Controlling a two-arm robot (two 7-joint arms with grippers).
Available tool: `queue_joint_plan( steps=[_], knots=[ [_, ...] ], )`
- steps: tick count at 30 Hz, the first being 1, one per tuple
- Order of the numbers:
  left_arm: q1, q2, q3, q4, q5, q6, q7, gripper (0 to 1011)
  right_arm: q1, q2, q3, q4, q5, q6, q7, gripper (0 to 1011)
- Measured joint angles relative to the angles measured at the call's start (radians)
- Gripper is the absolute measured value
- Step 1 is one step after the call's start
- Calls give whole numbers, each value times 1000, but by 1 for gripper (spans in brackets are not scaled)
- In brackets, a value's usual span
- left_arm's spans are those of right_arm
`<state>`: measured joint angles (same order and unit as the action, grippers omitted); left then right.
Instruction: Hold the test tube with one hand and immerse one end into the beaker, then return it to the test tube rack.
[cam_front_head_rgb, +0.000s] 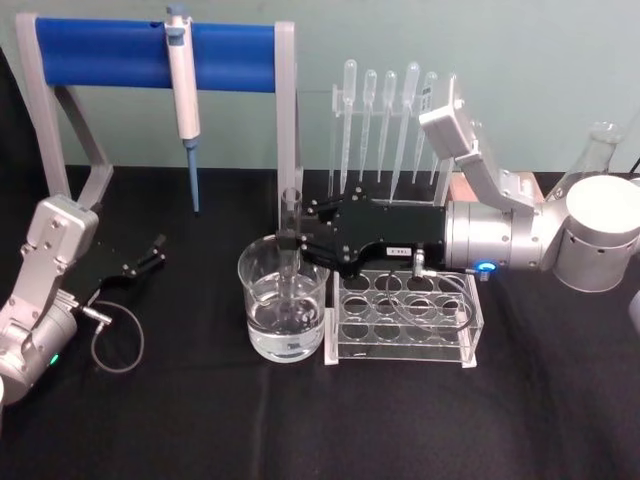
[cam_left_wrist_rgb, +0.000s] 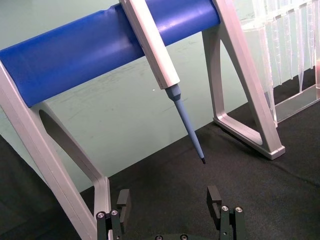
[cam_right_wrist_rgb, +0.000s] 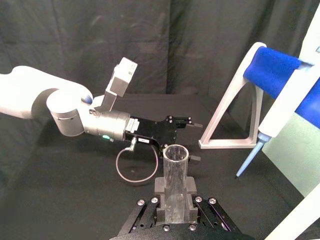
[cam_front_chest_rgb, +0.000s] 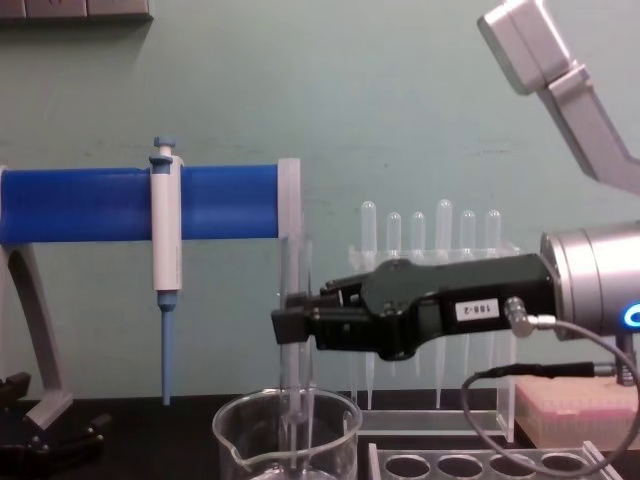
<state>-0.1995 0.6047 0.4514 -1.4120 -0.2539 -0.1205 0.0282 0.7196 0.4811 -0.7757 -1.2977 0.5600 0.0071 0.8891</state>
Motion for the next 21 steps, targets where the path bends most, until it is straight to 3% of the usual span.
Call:
queue_joint_plan(
  steps=[21],
  knots=[
    [0, 0, 0, 0, 0, 0, 0, 1000, -55, -19, 23, 33, -41, -55, -9, 238]
  ],
)
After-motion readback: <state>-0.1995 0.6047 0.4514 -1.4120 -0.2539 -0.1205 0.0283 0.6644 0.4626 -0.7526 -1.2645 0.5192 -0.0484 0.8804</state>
